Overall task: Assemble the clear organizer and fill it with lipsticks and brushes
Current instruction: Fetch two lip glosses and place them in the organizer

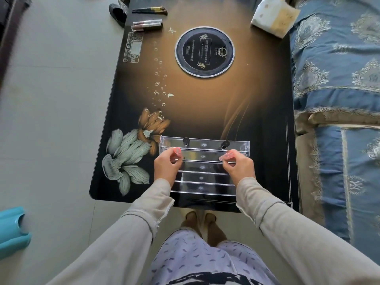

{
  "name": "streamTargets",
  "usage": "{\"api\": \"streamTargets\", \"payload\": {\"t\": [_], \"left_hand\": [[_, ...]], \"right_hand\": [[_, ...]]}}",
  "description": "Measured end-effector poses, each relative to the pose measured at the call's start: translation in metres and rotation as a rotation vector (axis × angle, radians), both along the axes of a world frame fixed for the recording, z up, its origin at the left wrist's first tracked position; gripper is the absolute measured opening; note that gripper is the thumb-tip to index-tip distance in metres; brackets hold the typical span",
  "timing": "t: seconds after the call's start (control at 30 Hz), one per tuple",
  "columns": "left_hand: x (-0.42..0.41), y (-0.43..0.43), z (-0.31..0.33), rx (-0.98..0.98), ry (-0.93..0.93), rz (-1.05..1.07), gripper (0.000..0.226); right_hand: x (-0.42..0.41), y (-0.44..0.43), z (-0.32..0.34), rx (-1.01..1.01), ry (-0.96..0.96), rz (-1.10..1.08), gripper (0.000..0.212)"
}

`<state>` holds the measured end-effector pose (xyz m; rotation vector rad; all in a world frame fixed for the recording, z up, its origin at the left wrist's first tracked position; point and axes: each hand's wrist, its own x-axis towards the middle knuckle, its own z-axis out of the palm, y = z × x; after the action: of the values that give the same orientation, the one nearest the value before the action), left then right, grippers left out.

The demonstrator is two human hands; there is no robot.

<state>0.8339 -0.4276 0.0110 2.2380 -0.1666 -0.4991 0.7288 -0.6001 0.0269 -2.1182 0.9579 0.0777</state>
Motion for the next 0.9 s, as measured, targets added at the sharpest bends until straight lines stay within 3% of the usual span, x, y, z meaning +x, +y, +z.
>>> {"api": "streamTargets", "payload": {"t": [0.27,0.4,0.9], "left_hand": [[-0.0003,-0.0071,0.0014,0.066,-0.072,-0.061,0.019],[0.0017,-0.0101,0.0002,0.090,-0.037,-0.113,0.011],[-0.0007,-0.0100,-0.0031,0.161,-0.007,-0.128,0.017]], "right_hand": [[0.0034,-0.0001,-0.0024,-0.032,0.090,0.052,0.010],[0.0040,-0.0006,-0.0037,-0.048,0.112,0.076,0.010],[0.0013,-0.0030,-0.0053,0.018,0.096,0.032,0.013]]}}
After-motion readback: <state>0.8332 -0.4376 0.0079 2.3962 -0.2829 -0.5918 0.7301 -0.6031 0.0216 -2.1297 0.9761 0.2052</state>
